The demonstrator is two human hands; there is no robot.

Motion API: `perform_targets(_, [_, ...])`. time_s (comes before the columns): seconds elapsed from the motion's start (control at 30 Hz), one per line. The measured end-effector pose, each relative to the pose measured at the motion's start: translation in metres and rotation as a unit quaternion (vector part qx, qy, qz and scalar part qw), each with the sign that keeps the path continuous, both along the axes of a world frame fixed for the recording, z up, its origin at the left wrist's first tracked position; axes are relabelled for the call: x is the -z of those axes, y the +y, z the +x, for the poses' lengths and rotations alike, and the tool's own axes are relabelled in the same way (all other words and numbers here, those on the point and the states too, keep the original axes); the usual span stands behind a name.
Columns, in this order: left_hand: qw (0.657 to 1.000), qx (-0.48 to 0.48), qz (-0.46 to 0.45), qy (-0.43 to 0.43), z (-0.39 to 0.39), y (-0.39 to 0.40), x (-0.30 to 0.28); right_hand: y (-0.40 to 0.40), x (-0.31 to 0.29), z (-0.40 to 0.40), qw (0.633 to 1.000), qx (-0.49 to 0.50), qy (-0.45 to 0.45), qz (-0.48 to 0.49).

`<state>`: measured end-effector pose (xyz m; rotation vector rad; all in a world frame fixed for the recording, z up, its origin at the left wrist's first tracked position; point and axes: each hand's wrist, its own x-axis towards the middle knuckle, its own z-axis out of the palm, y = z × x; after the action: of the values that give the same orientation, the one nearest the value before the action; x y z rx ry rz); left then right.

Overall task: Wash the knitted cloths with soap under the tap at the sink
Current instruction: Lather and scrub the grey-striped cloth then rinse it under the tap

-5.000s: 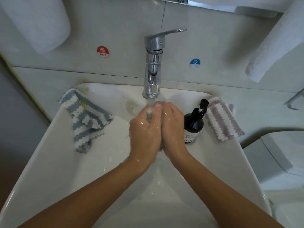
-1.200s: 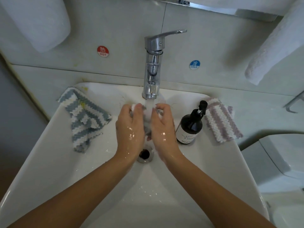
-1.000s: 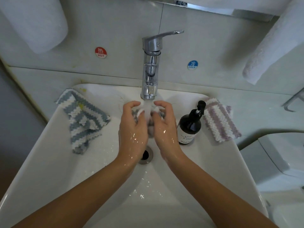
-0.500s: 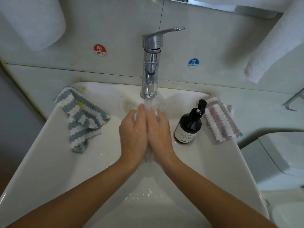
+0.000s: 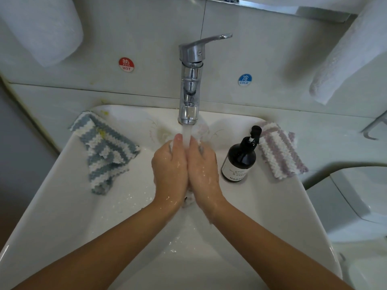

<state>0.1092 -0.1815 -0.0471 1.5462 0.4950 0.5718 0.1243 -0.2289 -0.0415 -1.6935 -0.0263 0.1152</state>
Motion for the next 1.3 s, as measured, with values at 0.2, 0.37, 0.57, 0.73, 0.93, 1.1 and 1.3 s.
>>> perform_targets(0.2, [0.998,-0.014,0.01,-0.064,0.002,0.004,-0.001,-0.004,0.0,0.006,0.994,-0.082,0.049,-0.051])
perform_targets(0.37, [0.995,-0.019,0.03,-0.089,0.004,0.007,-0.003,-0.009,-0.005,0.007,0.985,-0.105,0.019,-0.137])
perform_targets(0.57, [0.997,0.008,0.023,-0.078,0.001,0.008,-0.005,-0.012,-0.005,0.009,0.991,-0.114,0.049,-0.041])
perform_targets(0.73, [0.996,0.074,-0.048,-0.025,0.002,0.004,0.001,-0.017,-0.009,0.013,0.994,-0.04,0.041,0.091])
perform_targets(0.93, [0.994,0.084,-0.032,0.061,0.002,-0.001,0.006,-0.014,-0.005,0.011,0.994,0.006,0.018,0.107])
perform_targets(1.1, [0.997,0.054,-0.026,0.049,-0.006,-0.002,0.002,-0.002,0.008,0.01,1.0,0.019,-0.005,0.0])
perform_targets(1.3, [0.999,0.026,0.012,0.029,-0.002,0.004,0.009,0.004,0.009,0.01,0.998,0.01,0.004,-0.065])
